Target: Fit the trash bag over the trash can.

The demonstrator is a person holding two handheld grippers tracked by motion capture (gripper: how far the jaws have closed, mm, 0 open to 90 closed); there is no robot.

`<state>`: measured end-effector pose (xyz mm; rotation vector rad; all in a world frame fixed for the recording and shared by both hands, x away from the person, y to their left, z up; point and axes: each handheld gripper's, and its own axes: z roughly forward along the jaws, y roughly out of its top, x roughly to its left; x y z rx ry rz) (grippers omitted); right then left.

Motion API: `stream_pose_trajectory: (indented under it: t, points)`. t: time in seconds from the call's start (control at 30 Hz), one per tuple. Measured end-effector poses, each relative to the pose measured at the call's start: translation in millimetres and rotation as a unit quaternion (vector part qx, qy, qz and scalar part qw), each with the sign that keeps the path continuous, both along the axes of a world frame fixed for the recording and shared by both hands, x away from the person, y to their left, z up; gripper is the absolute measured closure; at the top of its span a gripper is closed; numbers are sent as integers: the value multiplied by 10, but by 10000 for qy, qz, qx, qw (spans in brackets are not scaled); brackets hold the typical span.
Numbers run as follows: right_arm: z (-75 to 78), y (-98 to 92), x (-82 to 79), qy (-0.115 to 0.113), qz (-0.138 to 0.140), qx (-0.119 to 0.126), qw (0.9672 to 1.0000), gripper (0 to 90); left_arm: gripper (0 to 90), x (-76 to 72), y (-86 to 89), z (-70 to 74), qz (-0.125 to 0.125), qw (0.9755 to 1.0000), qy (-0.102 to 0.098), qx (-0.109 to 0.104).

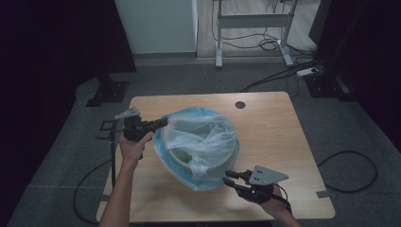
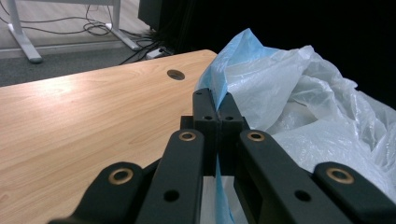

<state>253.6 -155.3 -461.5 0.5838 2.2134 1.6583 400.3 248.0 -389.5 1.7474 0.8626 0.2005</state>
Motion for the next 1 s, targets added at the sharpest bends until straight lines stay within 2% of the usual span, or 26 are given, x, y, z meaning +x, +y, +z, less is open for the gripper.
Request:
stream_pose_trajectory:
  t: [0.03, 0.07, 0.17, 0.23, 0.27, 0.43, 0.5, 0.57, 0.63, 0.7, 0.73, 0.77, 0.8, 0.83, 0.87, 0.93, 1.0]
  points:
    - [0, 0, 0, 0, 0, 0, 10000, 664, 895, 0, 0, 0, 0, 10000, 0, 0]
    - [26, -87, 21, -40, -323, 134, 9994, 571, 894, -9, -13, 0, -15, 10000, -17, 37]
    - [46, -178, 62, -76, -678, 216, 9974, 491, 894, -26, -26, 6, -19, 10000, -37, 68]
    - [49, -202, 83, -73, -763, 233, 9968, 469, 894, -30, -27, 7, -18, 10000, -33, 70]
    - [51, -237, 144, -61, -851, 273, 9960, 429, 894, -37, -23, 6, -1, 10000, -34, 45]
    - [42, -210, 313, 43, -695, 320, 9971, 341, 894, -38, 1, -26, 35, 10000, 12, 12]
    - [16, -210, 392, 92, -651, 321, 9973, 343, 894, -26, 16, -44, 37, 10000, 41, -20]
    - [-28, -228, 499, 218, -522, 454, 9974, 363, 894, -18, 23, -58, 40, 10000, 56, -27]
    - [-36, -232, 526, 238, -466, 482, 9975, 390, 894, -15, 24, -62, 40, 10000, 59, -23]
    - [-50, -241, 576, 217, -335, 551, 9977, 516, 894, -8, 32, -72, 42, 10000, 68, -37]
    - [-54, -239, 596, 205, -278, 543, 9979, 616, 894, -1, 40, -78, 49, 9999, 79, -43]
    - [-54, -239, 596, 205, -278, 543, 9979, 616, 894, -1, 40, -78, 49, 9999, 79, -43]
    - [-54, -235, 604, 158, -274, 536, 9981, 730, 894, 5, 45, -83, 57, 9999, 86, -50]
    - [-54, -235, 604, 158, -274, 536, 9981, 730, 894, 5, 45, -83, 57, 9999, 86, -50]
    - [-49, -230, 601, 129, -313, 518, 9981, 831, 894, 10, 44, -85, 69, 9999, 81, -66]
    - [-45, -229, 595, 118, -326, 541, 9979, 891, 894, 13, 42, -84, 77, 9999, 78, -67]
    - [-43, -227, 593, 98, -369, 524, 9979, 892, 895, 46, 37, -84, 201, 9997, 107, -49]
